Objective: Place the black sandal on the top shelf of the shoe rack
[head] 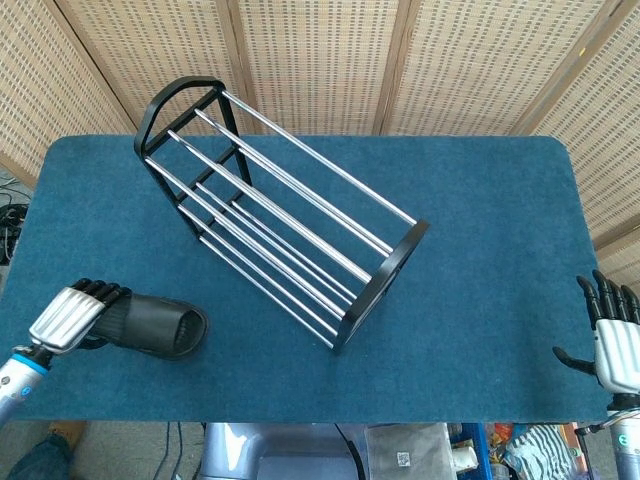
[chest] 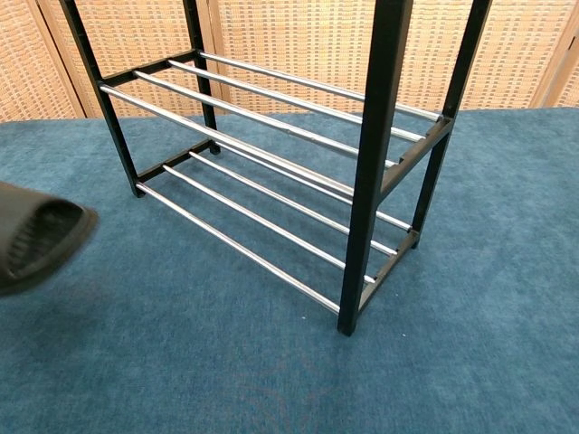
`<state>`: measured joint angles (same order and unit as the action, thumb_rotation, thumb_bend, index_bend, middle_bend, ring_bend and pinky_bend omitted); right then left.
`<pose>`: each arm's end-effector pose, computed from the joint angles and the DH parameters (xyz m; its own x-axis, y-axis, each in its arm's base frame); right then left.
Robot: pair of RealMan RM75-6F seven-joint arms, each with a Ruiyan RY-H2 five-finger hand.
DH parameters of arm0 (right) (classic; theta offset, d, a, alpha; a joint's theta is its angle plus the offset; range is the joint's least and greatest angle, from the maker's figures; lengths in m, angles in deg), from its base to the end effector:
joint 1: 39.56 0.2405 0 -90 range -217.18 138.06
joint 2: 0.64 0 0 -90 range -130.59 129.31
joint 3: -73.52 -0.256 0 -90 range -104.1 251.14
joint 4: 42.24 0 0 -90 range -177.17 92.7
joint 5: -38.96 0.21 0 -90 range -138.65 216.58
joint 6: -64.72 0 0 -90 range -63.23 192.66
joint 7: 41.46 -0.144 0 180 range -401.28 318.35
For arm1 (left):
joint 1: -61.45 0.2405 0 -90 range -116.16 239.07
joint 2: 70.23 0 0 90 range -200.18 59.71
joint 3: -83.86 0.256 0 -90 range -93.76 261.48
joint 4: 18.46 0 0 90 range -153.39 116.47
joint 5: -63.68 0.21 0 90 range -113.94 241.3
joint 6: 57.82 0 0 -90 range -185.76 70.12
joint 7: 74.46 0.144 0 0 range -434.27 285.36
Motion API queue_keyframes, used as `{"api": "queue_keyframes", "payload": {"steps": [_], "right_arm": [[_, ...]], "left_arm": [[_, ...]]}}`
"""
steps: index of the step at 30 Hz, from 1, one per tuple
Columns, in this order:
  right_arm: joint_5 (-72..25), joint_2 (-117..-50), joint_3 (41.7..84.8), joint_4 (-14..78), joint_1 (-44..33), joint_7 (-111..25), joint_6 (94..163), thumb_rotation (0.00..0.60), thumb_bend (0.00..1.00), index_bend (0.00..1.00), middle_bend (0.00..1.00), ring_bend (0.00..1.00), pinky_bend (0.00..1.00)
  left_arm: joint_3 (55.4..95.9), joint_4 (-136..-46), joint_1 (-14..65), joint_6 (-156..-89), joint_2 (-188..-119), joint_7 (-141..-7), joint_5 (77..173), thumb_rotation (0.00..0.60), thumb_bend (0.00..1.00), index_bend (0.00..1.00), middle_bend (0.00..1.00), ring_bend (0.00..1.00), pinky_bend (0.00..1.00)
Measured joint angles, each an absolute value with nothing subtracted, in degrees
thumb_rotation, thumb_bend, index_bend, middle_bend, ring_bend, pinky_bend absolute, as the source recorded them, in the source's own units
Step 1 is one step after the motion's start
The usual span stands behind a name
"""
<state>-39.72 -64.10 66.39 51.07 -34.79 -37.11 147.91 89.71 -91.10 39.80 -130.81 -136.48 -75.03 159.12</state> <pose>-0.3207 -0.1948 0.1744 0.4404 0.0300 0.8973 -0.8934 0.1139 0.4347 -0.3264 0.2494 0.1334 0.7253 0.1243 0.6771 0.6626 -0.3930 -0.6376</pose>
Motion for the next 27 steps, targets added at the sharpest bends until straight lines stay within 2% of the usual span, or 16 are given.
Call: {"api": "queue_keyframes", "payload": {"steps": [7, 13, 21, 27], "right_arm": [[-40.3, -64.0, 66.7, 51.6, -34.8, -36.9, 147.9, 0.600, 0.00, 0.00, 0.00, 0.00, 0.00], [-40.1, -63.9, 66.7, 51.5, -34.6, -37.2, 147.5, 0.600, 0.00, 0.00, 0.00, 0.00, 0.00], [-39.8, -63.6, 66.6, 51.4, -34.5, -37.9, 147.1, 0.600, 0.00, 0.00, 0.00, 0.00, 0.00], [-39.5, -63.5, 66.5, 51.3, -34.4, -38.2, 146.9, 0.600, 0.00, 0.00, 0.00, 0.00, 0.00]], "left_arm": [[86.1, -102.3, 41.5, -133.7, -130.1, -75.8, 153.8, 0.600, 0.30, 0.66, 0.56, 0.50, 0.53], [82.0, -115.9, 40.0, -131.4, -126.4, -70.2, 146.4, 0.600, 0.30, 0.66, 0.56, 0.50, 0.54], [75.9, -127.4, 34.0, -125.4, -125.8, -54.5, 129.3, 0.600, 0.30, 0.66, 0.57, 0.51, 0.55], [71.7, -132.3, 27.7, -125.2, -128.4, -41.9, 112.8, 0.600, 0.31, 0.66, 0.58, 0.52, 0.56]]}}
